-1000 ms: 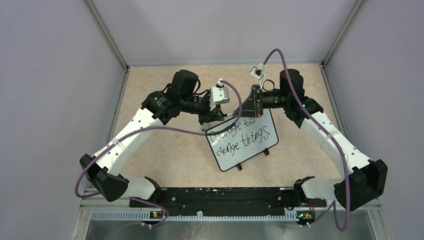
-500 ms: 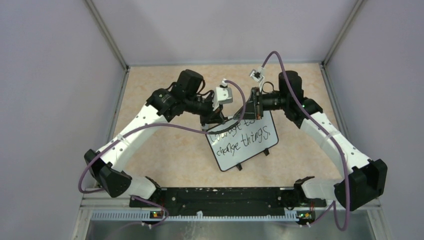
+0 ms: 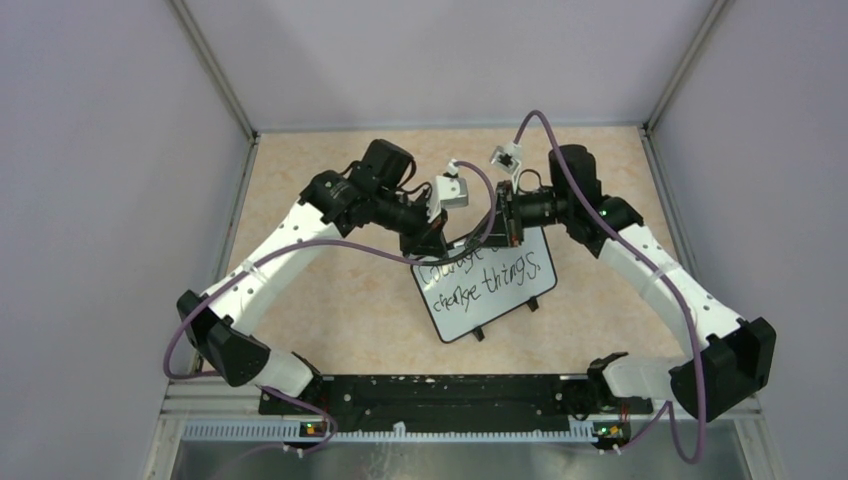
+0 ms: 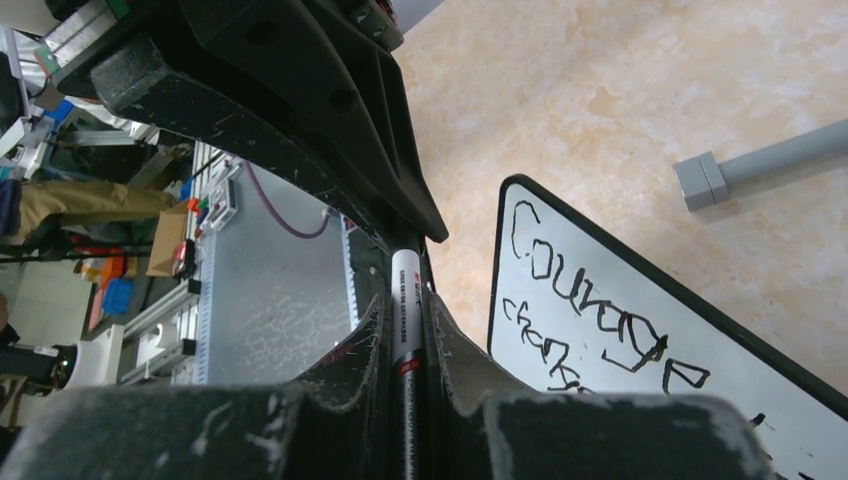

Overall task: Write a sentence on the whiteboard
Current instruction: Pass from the right arm to the left, then put down the whiteboard marker at the center of the board.

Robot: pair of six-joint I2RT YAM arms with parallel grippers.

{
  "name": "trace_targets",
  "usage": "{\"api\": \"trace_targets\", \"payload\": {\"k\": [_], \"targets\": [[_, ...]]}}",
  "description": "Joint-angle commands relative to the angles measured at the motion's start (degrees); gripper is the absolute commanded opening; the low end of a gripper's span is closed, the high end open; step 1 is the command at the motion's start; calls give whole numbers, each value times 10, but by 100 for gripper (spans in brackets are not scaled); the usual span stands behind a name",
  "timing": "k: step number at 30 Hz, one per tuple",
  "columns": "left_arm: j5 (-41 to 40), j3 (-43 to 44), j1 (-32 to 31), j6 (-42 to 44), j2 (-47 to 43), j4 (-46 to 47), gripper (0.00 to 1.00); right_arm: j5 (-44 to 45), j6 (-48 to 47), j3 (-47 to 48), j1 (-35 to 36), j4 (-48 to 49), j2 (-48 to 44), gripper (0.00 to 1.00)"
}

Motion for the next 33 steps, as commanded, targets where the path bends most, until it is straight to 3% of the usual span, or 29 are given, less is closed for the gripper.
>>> {"api": "trace_targets", "payload": {"k": [1, 5, 12, 18, 25, 33], "targets": [[54, -2, -7, -28, -33, 169, 0, 7, -17, 40, 9, 8, 0, 0], [31, -35, 14, -10, -53, 145, 0, 4, -13, 63, -30, 0, -5, 3], [25, -58, 85, -6, -61, 121, 0, 18, 7, 106, -73, 4, -12, 54], [48, -82, 196, -15, -59, 119, 0, 26, 24, 127, -123, 6, -17, 79], [40, -144, 343, 29, -46, 88, 0, 21, -34, 111, -189, -66, -22, 83], [-94, -250, 418, 85, -11, 85, 0, 52, -103, 58, -222, -116, -50, 84]]}}
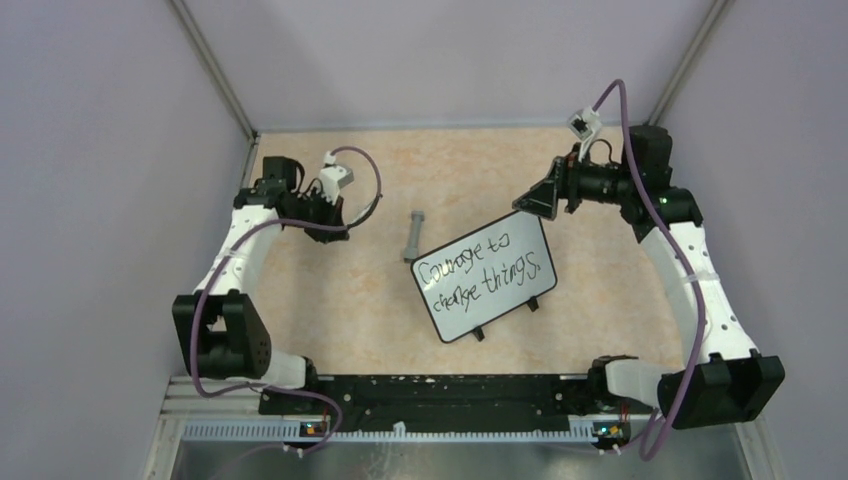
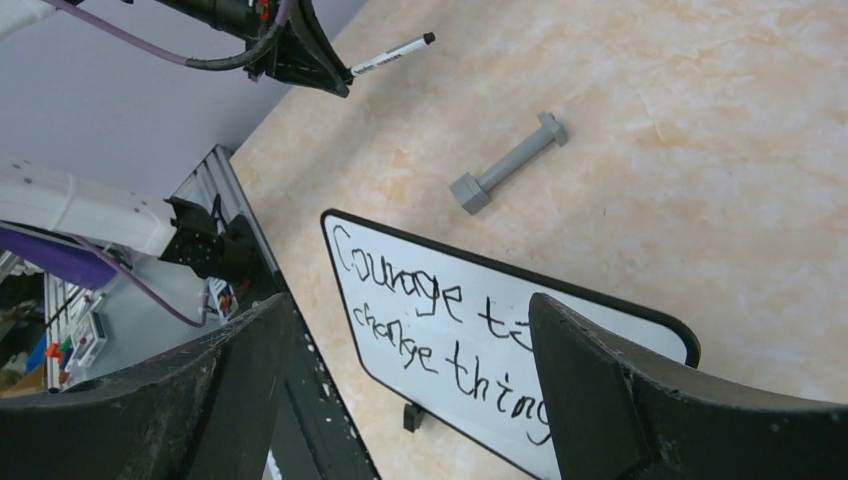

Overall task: Write a sentence on the whiteboard
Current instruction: Put down the whiteboard marker at the center of the board.

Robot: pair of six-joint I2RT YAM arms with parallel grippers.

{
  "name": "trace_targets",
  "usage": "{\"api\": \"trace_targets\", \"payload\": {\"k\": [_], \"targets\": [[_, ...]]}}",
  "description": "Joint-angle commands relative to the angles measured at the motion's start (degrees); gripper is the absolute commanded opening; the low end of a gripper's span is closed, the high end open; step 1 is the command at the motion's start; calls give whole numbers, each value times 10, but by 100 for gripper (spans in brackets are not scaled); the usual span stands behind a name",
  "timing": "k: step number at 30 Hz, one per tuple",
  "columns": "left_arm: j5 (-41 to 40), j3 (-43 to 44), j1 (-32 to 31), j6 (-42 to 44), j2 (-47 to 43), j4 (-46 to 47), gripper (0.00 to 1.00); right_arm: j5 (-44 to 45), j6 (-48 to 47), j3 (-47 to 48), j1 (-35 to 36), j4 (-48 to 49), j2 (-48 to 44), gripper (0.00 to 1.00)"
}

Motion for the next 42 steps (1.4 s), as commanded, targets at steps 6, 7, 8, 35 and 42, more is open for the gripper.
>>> {"api": "trace_targets", "payload": {"k": [6, 7, 8, 35, 42], "targets": [[-93, -113, 23, 46, 35, 27, 0, 24, -63, -66, -32, -33, -36, 84], [-99, -124, 24, 47, 37, 34, 0, 24, -62, -73, -39, -32, -39, 84], [-103, -134, 24, 49, 41, 39, 0, 24, -63, -80, -43, -32, -42, 84], [-102, -190, 21, 79, 70, 48, 40, 28, -87, -118, -58, -32, -59, 84], [-68, -143, 22, 72, 54, 17, 51, 22, -90, -102, -58, -47, -58, 85]]}}
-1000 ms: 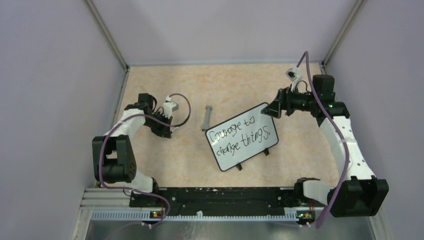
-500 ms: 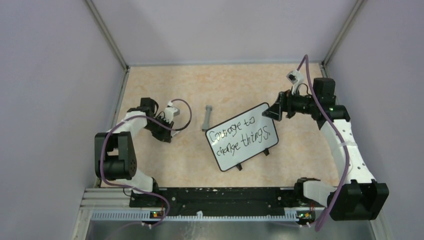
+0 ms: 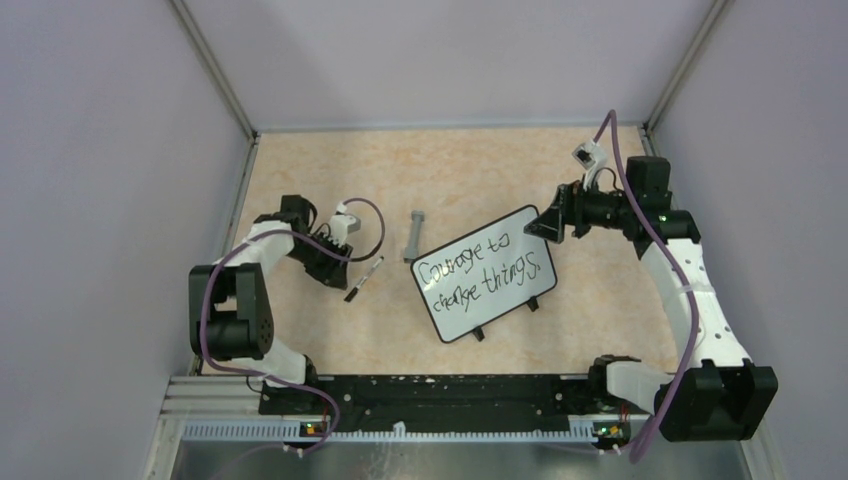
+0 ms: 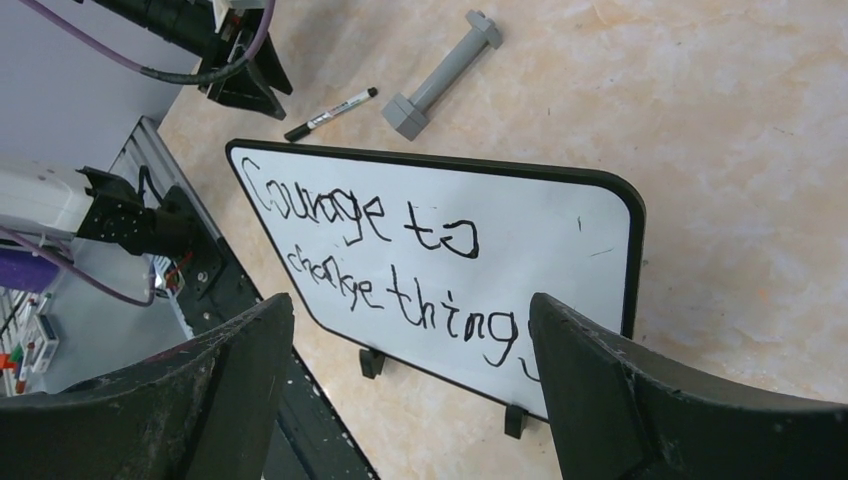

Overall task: Write a sentence on the whiteboard
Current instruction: Put down the whiteboard marker at the center of the board, then reset both arms

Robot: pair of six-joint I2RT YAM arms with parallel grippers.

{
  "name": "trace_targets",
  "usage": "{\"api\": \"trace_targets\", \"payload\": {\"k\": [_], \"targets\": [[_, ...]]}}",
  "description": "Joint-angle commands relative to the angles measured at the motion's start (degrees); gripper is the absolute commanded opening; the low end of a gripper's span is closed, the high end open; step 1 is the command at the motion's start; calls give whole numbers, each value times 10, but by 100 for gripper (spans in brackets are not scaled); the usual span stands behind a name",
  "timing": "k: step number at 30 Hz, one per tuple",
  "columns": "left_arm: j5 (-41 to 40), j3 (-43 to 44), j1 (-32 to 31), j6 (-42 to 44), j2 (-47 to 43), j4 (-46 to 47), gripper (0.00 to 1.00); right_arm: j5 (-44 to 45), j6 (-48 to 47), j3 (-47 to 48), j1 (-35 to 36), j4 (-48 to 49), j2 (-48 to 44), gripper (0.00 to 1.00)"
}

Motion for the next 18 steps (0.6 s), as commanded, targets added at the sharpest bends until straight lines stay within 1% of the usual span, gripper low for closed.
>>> {"api": "trace_targets", "payload": {"k": [1, 4, 5, 6, 8, 11, 13, 16, 18], "targets": [[43, 54, -1, 0, -20, -27, 57, -14, -10, 23, -5, -1, -12, 85], [62, 110, -2, -10, -19, -49, 82, -17, -11, 38, -7, -6, -4, 85], [72, 133, -1, -14, -15, -60, 93, -20, -10, 45, -20, -8, 0, 85], [79, 162, 0, -18, -11, -69, 98, -24, -10, 54, -30, -10, 4, 85], [98, 224, 0, -31, 2, -94, 99, -28, -19, 80, -48, -19, 13, 85], [128, 318, 3, -70, 23, -101, 99, -32, -39, 111, -86, -29, 26, 86], [142, 365, 10, -116, 31, -81, 99, -30, -59, 127, -116, -41, 36, 86], [121, 394, 19, -169, 35, -35, 99, -43, -97, 136, -170, -61, 58, 86], [99, 379, 26, -203, 27, 8, 99, -44, -124, 132, -208, -73, 74, 86]]}}
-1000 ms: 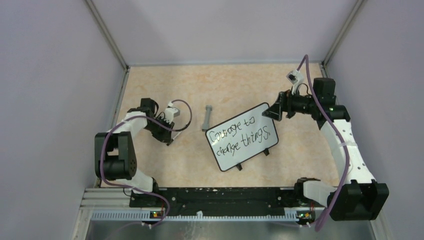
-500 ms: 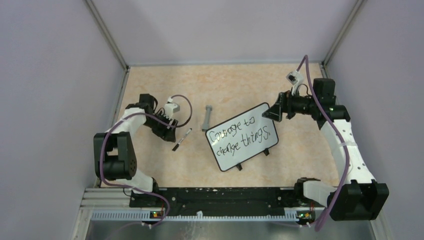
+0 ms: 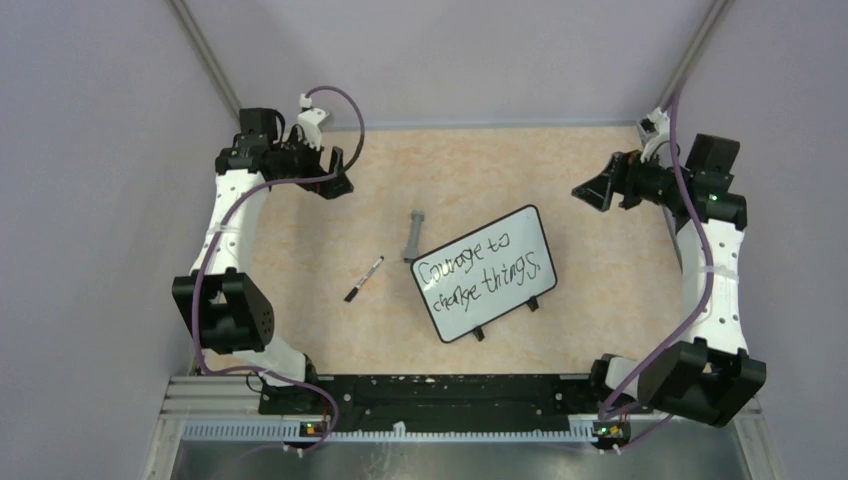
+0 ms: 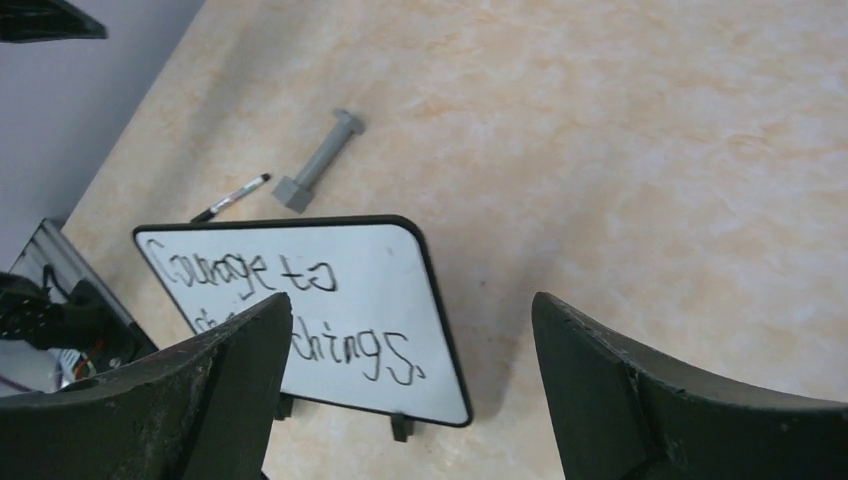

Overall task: Write a sentence on the whiteboard
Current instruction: Reset both arms

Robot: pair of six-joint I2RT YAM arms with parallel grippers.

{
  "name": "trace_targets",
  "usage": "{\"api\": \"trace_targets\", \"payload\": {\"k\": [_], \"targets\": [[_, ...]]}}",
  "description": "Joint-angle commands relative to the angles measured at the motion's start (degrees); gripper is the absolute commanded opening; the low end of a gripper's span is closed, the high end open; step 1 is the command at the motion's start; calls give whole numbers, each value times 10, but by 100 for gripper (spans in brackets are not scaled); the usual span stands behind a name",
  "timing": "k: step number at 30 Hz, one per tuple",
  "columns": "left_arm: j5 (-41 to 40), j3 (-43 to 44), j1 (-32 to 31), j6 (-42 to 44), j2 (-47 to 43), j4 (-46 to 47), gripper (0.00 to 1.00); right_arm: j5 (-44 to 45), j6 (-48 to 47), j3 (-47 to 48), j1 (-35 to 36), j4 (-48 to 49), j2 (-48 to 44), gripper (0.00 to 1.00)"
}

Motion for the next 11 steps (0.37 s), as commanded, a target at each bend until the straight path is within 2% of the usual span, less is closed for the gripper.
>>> {"api": "trace_targets", "payload": {"k": [1, 6, 11], "targets": [[-13, -13, 19, -101, -5, 81, 99, -13, -77, 7, -70, -31, 34, 86], [-27, -97, 26, -136, -23, 158, 99, -9, -124, -30, -118, -36, 66, 86], [-52, -146, 34, -159, -35, 186, 99, 3, -136, -66, -126, -22, 63, 86]]}}
